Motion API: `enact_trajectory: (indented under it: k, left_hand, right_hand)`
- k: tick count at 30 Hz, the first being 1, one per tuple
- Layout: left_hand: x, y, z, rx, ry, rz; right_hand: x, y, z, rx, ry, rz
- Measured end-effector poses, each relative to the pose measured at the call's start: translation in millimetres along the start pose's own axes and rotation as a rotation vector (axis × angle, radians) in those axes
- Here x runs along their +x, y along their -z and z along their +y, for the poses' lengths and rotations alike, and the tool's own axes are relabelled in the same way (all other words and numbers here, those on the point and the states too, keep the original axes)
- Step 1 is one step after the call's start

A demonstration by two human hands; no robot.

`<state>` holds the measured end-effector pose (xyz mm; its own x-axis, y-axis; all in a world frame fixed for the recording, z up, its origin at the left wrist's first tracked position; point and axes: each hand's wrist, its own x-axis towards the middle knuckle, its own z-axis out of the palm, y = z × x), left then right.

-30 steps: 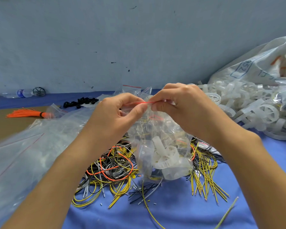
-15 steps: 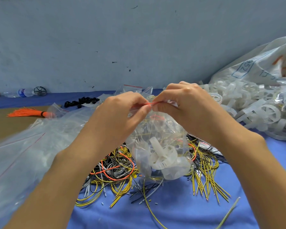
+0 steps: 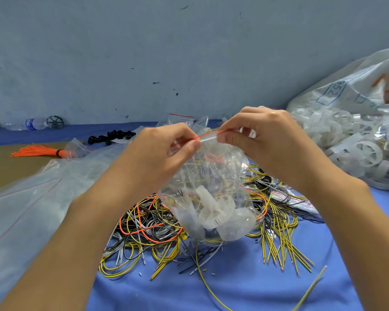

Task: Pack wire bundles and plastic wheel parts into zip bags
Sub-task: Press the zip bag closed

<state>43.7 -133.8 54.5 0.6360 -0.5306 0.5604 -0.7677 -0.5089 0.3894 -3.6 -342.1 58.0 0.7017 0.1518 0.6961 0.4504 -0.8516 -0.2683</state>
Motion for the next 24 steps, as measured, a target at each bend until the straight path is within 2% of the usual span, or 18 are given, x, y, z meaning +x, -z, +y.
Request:
enact_trajectory:
  k: [6,10,14,24]
  left_hand:
    - [-1,0,3,-0.047,0.015,-0.005]
    - [1,-2,10,-0.121,-0.025,0.013]
    - [1,-1,7,-0.098,-0.02,0.04]
    - [2,-2,17,-0.279,0.093,0.065]
  right_hand:
    - [0,-2,3,0.093,-0.038,0.078]
    - [1,-9,-4,0.149,0.003,0.083]
    - [-1,-7,-1,0.337,-0.128,0.085]
    - [-1,-16,-16,0.295,-0.12,0.131]
